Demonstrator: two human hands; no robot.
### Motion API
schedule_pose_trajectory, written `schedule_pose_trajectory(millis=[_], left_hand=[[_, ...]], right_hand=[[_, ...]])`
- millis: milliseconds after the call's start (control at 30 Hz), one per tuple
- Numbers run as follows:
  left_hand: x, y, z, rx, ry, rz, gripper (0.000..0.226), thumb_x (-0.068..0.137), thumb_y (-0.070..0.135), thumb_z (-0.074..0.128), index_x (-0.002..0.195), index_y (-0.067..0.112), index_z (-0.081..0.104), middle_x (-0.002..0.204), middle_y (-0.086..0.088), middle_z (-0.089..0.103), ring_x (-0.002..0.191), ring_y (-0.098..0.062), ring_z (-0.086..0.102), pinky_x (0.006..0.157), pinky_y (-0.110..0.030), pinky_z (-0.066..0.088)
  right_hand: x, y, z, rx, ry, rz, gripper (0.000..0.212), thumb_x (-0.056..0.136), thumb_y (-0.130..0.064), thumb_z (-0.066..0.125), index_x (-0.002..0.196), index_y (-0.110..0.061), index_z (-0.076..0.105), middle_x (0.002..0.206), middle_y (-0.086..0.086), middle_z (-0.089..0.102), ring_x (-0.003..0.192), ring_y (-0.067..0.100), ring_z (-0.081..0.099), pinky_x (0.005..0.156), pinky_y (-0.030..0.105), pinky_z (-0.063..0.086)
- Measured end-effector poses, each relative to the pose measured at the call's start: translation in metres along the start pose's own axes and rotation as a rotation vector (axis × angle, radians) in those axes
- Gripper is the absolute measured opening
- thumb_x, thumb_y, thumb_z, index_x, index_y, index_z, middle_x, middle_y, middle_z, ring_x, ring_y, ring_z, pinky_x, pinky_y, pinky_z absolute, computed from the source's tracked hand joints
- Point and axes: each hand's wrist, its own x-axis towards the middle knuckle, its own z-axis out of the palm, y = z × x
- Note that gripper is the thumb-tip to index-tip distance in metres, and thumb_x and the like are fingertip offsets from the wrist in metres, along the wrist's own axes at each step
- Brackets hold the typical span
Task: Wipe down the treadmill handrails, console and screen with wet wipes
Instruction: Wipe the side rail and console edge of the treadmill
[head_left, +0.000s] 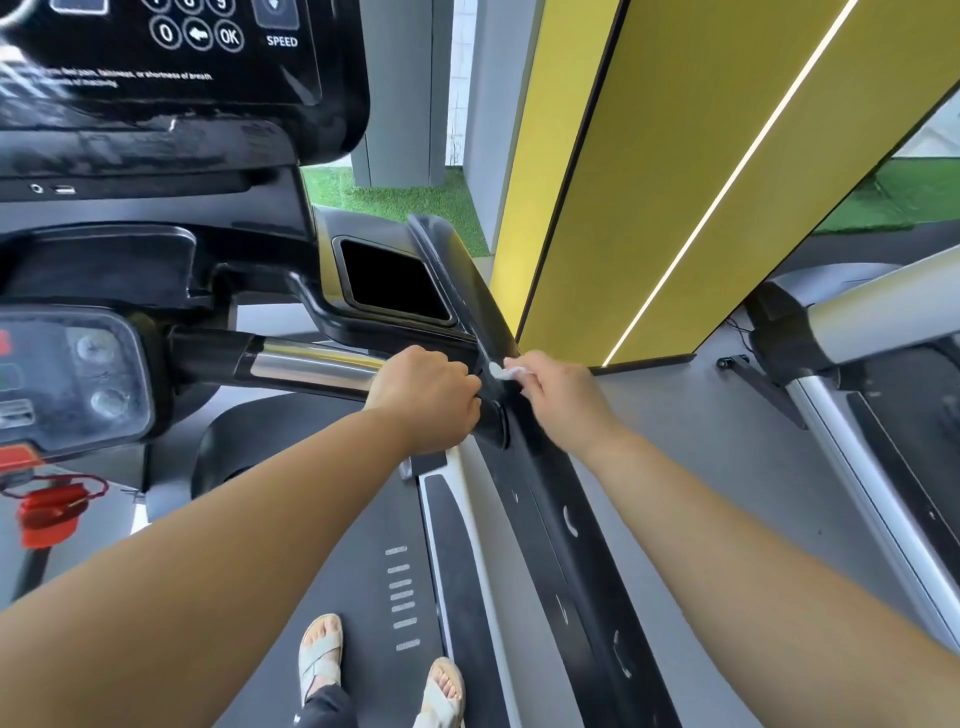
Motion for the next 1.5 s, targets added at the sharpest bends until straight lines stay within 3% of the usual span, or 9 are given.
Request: schedule_pose_trajectory(millis=[333, 533, 633, 733, 900, 1067, 1300, 1400, 1500], left_hand=[[-0.002, 0.001, -0.005, -0.002, -0.007, -0.019, 0.040, 0.097, 0.036, 0.023, 0.095, 0.024, 0.062, 0.087, 0.006, 0.060, 0.078, -0.018, 0.053, 0.065, -0.029, 0.036], [-0.005, -0.002, -0.013, -0.148, 0.013, 0.032, 0.041, 0.097, 0.038, 0.026, 0.114, 0.032, 0.062, 0.107, 0.011, 0.062, 0.097, -0.015, 0.056, 0.075, -0.030, 0.045], [-0.019, 0.003, -0.024, -0.566, -0.013, -0.051, 0.035, 0.098, 0.042, 0.034, 0.120, 0.036, 0.060, 0.116, 0.014, 0.062, 0.106, -0.011, 0.056, 0.082, -0.029, 0.047], [-0.044, 0.026, -0.031, -1.299, -0.070, -0.263, 0.025, 0.094, 0.039, 0.051, 0.115, 0.029, 0.061, 0.102, 0.012, 0.066, 0.093, -0.005, 0.060, 0.082, -0.023, 0.049], [-0.074, 0.038, -0.007, -1.777, -0.169, -0.585, 0.017, 0.091, 0.017, 0.060, 0.103, 0.005, 0.063, 0.106, -0.018, 0.066, 0.098, -0.030, 0.065, 0.081, -0.037, 0.058], [-0.092, 0.041, 0.015, -1.852, -0.083, -0.774, 0.016, 0.092, 0.014, 0.056, 0.104, 0.006, 0.061, 0.105, -0.016, 0.064, 0.087, -0.024, 0.065, 0.068, -0.028, 0.059], [-0.108, 0.054, 0.025, -1.695, 0.108, -0.949, 0.029, 0.088, 0.024, 0.061, 0.115, 0.020, 0.050, 0.113, 0.006, 0.057, 0.089, -0.010, 0.061, 0.071, -0.023, 0.051], [-0.111, 0.052, 0.019, -2.123, -0.042, -0.967, 0.036, 0.095, 0.042, 0.046, 0.113, 0.015, 0.062, 0.109, -0.009, 0.067, 0.084, -0.018, 0.063, 0.070, -0.030, 0.052], [-0.118, 0.045, 0.025, -2.235, -0.108, -0.813, 0.047, 0.086, 0.046, 0.057, 0.116, 0.009, 0.062, 0.098, -0.011, 0.067, 0.074, -0.016, 0.063, 0.058, -0.025, 0.048]], right_hand=[[-0.092, 0.013, 0.000, -0.039, -0.080, -0.087, 0.021, 0.097, -0.014, 0.045, 0.109, -0.014, 0.063, 0.063, 0.003, 0.057, 0.055, 0.020, 0.051, 0.052, 0.022, 0.035], [-0.093, -0.001, -0.036, 0.294, -0.217, 0.255, 0.023, 0.100, -0.020, 0.044, 0.090, -0.026, 0.063, 0.072, -0.008, 0.058, 0.062, -0.002, 0.051, 0.055, 0.008, 0.037], [-0.081, -0.017, -0.036, 0.619, -0.068, 0.393, 0.020, 0.100, -0.022, 0.045, 0.091, -0.025, 0.062, 0.080, -0.004, 0.061, 0.070, 0.005, 0.057, 0.063, 0.014, 0.045], [-0.072, -0.034, -0.021, 0.874, -0.036, 0.513, 0.017, 0.100, -0.021, 0.047, 0.105, -0.015, 0.062, 0.103, 0.013, 0.067, 0.096, 0.029, 0.065, 0.083, 0.043, 0.056], [-0.076, -0.050, 0.005, 0.856, 0.006, 0.527, 0.009, 0.095, -0.024, 0.057, 0.103, -0.022, 0.060, 0.105, 0.004, 0.066, 0.096, 0.020, 0.064, 0.077, 0.033, 0.055], [-0.088, -0.054, 0.011, 0.558, -0.048, 0.475, 0.022, 0.088, -0.018, 0.066, 0.108, -0.020, 0.058, 0.103, -0.004, 0.066, 0.097, 0.014, 0.064, 0.078, 0.031, 0.055], [-0.095, -0.069, 0.027, 0.823, -0.016, 0.613, 0.012, 0.095, -0.015, 0.055, 0.098, -0.023, 0.064, 0.106, 0.003, 0.069, 0.105, 0.022, 0.064, 0.091, 0.042, 0.053], [-0.097, -0.073, 0.037, 0.827, -0.037, 0.602, 0.013, 0.096, -0.017, 0.053, 0.102, -0.020, 0.065, 0.106, 0.005, 0.070, 0.103, 0.023, 0.065, 0.092, 0.046, 0.053], [-0.096, -0.078, 0.044, 0.840, -0.063, 0.587, 0.015, 0.097, -0.017, 0.052, 0.106, -0.016, 0.064, 0.108, 0.007, 0.069, 0.106, 0.025, 0.063, 0.093, 0.050, 0.051]])
